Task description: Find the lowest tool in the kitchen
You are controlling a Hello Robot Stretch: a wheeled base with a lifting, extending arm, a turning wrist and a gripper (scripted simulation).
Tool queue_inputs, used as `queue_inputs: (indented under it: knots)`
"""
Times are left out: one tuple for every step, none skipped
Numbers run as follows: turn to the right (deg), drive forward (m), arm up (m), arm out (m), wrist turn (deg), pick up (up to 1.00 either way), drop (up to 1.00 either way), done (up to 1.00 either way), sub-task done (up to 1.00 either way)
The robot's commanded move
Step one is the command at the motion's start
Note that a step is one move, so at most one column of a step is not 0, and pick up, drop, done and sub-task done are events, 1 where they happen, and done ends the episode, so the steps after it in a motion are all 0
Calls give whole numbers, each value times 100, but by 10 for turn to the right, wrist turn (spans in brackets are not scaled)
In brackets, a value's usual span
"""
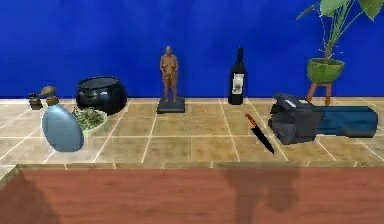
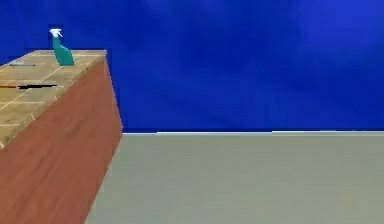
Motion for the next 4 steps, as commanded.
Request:
queue_inputs:
  knots:
    - [450,0,0,0,0,0,0,0,0]
    - [390,0,0,0,0,0,0,0,0]
    - [0,45,0,0,0,0,0,0,0]
    - [450,0,0,0,0,0,0,0,0]
